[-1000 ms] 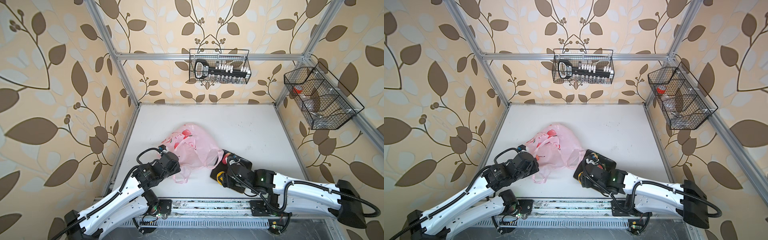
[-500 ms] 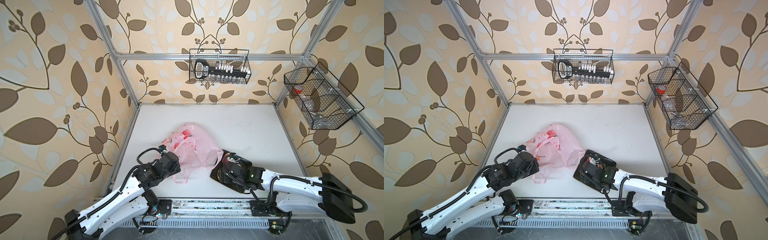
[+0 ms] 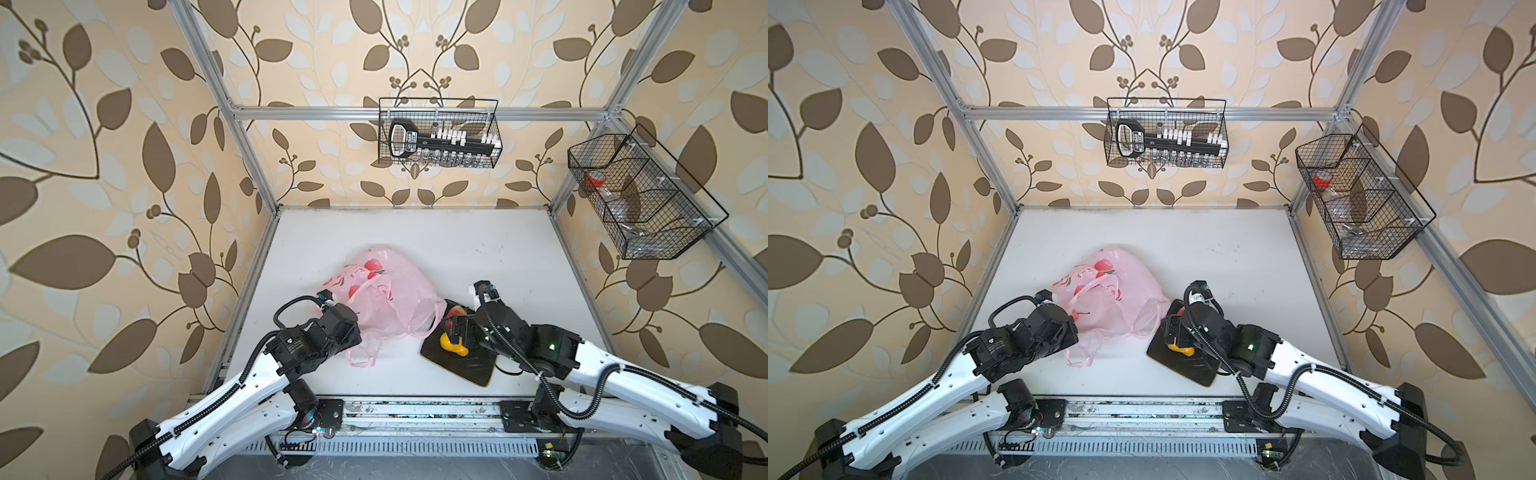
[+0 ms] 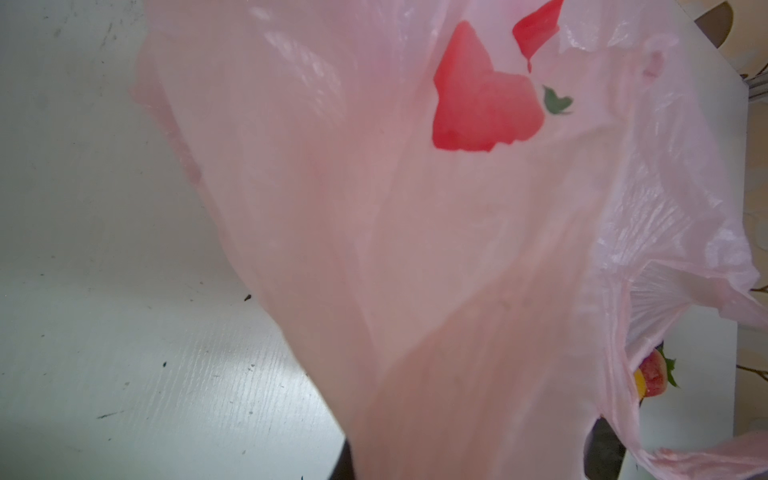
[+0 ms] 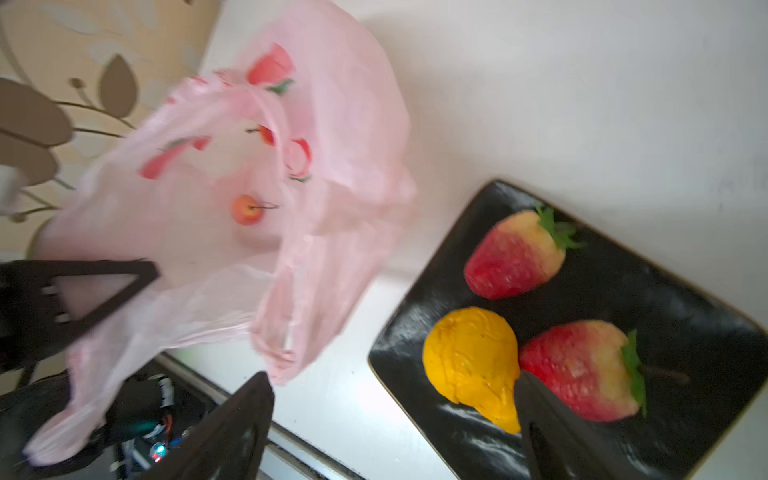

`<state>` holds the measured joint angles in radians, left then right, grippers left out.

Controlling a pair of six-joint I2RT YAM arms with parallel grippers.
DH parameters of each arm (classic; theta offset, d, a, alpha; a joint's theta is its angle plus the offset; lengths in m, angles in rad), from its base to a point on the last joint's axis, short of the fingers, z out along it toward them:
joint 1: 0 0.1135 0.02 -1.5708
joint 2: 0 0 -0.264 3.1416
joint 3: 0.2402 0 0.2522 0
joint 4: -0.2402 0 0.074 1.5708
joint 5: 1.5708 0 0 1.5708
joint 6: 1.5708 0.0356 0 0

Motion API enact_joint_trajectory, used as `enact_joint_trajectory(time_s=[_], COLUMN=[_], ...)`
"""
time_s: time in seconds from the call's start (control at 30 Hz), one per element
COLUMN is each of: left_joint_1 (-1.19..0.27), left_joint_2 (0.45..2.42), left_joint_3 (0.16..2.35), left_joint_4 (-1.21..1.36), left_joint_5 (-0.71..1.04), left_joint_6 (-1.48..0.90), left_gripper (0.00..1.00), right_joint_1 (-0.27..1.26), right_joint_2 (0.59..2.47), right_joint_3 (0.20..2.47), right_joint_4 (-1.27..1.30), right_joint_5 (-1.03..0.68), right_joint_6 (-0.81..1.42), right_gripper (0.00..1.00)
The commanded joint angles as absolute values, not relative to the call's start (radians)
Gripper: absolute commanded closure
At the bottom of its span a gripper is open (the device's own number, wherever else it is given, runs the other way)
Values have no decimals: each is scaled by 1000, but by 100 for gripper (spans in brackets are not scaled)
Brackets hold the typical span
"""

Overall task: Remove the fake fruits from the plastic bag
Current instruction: 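Lower the pear onto the black tray and open the right gripper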

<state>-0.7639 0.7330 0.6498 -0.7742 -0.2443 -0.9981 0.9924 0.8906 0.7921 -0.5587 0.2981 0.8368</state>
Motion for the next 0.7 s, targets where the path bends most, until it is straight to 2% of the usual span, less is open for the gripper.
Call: enact_joint_trajectory(time_s=[0.0,0.1,0.23,0.33,0.67], left_joint_1=[-752,-752,-752,-752,-752], left_joint_2=[726,726,729,729,723], left_joint_3=[661,660,663,667,700], left_joint_4=[-767,-761,-758,-761,-784], left_joint_5=[-281,-276,-272,-271,-282], left_joint_6=[-1003,-1002,-1000,-996,-987], left_gripper=[100,100,100,100,100], right_joint_1=[991,991,1007,1019,1016], right_joint_2=[855,889,1056,1214,1731], right_joint_3=[867,914,997,1031,1182], right_joint_4=[-502,-372,-276,-186,79], right_joint_5=[263,133,5,6,57], right_joint_6=[680,598,573,632,950], right_gripper=[16,22,29,36,40])
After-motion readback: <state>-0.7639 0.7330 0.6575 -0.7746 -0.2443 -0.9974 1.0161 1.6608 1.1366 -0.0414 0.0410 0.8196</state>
